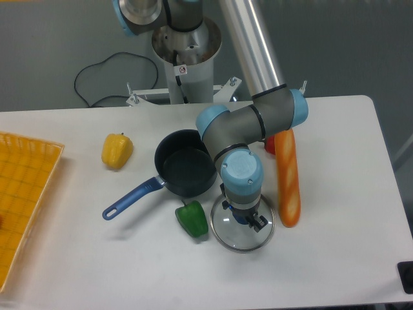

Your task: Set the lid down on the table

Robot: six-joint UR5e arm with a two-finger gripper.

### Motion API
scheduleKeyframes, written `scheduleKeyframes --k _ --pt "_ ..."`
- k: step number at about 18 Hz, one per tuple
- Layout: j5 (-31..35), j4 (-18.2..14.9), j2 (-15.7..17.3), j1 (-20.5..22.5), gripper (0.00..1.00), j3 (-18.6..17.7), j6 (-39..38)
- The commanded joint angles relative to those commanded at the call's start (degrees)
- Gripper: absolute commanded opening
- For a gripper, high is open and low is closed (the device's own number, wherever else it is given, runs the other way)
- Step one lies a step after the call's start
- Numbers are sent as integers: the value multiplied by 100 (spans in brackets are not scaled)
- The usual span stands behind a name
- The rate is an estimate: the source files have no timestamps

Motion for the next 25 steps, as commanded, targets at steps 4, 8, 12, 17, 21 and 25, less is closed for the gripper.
scheduleKeyframes --k 4,8,12,17,21,25 --pt "0 0 0 0 67 -9 0" --pt "0 0 0 0 68 -9 -9" --pt "0 0 -9 -17 68 -9 -18" --pt "0 0 -9 -44 69 -9 -18" --pt "0 0 -9 -44 72 -9 -18" --pt "0 0 -26 -44 79 -9 -9"
